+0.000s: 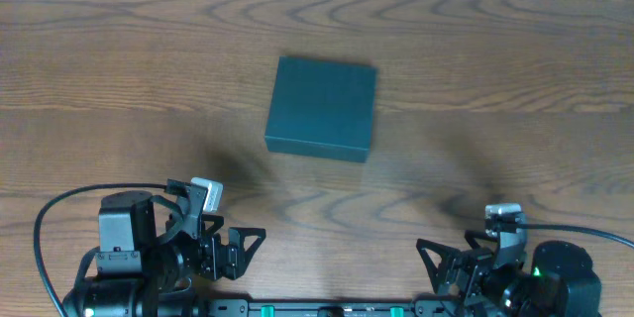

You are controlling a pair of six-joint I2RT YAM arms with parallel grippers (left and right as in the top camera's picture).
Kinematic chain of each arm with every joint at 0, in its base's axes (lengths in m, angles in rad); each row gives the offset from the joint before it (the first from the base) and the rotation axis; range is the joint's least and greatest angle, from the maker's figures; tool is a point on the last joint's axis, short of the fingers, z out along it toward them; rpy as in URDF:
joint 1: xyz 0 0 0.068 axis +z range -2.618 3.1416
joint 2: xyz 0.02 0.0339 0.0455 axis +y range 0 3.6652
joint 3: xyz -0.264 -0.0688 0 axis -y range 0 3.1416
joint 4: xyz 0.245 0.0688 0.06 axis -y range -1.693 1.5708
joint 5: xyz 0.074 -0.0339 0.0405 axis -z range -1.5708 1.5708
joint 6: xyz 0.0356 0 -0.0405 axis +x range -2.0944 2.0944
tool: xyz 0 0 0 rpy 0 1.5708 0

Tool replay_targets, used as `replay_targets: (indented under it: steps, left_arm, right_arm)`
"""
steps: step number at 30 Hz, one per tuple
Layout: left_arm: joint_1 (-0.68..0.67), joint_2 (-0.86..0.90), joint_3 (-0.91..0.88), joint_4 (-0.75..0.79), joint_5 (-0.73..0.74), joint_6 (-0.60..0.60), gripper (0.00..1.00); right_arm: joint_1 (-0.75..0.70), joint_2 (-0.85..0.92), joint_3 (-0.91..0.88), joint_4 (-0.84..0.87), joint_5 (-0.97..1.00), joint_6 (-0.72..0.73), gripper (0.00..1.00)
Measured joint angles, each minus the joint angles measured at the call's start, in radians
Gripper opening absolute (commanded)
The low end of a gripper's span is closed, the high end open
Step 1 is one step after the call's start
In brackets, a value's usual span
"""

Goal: Pack container

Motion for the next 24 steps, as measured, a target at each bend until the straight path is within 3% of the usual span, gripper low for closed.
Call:
replay_targets:
  steps: [11, 15, 24]
  left_arm:
    - [0.0, -0.002, 0.0, 0.016, -0.006, 0.0, 0.95]
    - [0.0, -0.031, -0.002, 0.182, -0.048, -0.002, 0.95]
    - [0.014, -0.225, -0.098, 0.447, -0.412, -0.064, 0.95]
  right_arm:
    - [0.0, 0.0, 0.0, 0.0, 0.0, 0.0, 0.99]
    - [0.0, 0.0, -0.001, 0.001, -0.001, 0.002, 0.99]
    - [0.0, 0.0, -0.005, 0.002, -0.003, 0.003, 0.99]
